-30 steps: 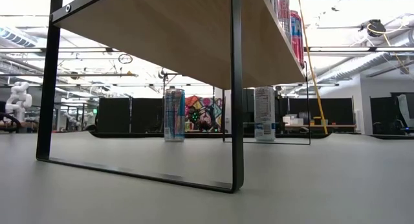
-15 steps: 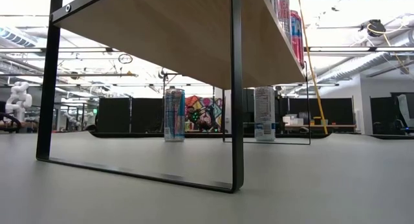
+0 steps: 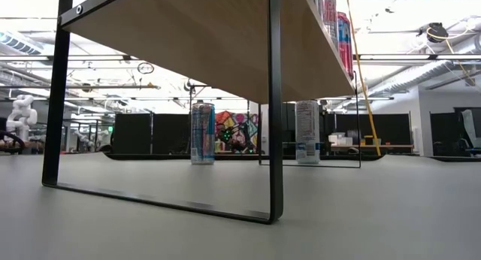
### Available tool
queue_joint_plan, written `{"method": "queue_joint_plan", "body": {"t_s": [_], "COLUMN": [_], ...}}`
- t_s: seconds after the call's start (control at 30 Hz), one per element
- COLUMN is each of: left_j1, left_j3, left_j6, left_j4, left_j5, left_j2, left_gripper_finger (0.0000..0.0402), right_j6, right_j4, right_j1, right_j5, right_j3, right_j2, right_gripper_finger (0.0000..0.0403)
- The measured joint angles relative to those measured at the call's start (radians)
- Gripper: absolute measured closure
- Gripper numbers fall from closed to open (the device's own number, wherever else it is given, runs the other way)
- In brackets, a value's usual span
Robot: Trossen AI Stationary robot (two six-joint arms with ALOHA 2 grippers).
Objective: Place canned beverage on shelf
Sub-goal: Put the white blue soda can on the shelf aligned with the other white blue soda cans
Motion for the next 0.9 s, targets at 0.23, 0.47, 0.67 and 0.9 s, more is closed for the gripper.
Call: {"method": "queue_joint_plan", "body": {"t_s": [0.23,0.47,0.67,0.9], "left_j1": [-0.001,-0.027,-0.030,-0.030], "left_j3": [0.001,0.001,0.001,0.001], "left_j6": [0.003,-0.031,-0.071,-0.084], "left_j4": [0.003,0.041,0.113,0.170], "left_j5": [-0.005,-0.096,-0.159,-0.235], "left_j2": [0.005,0.005,0.004,0.000], "left_gripper_finger": [0.0150,0.0133,0.0061,0.0005], "right_j6": [-0.058,-0.121,-0.234,-0.241], "right_j4": [0.002,0.042,0.089,0.090], "right_j1": [-0.005,-0.020,-0.034,-0.067], "right_j5": [0.002,0.001,0.006,0.002], "right_j3": [0.000,0.001,0.000,-0.001], "right_j2": [-0.001,-0.003,-0.004,-0.007], "right_gripper_finger": [0.0176,0.0173,0.0175,0.0177]}}
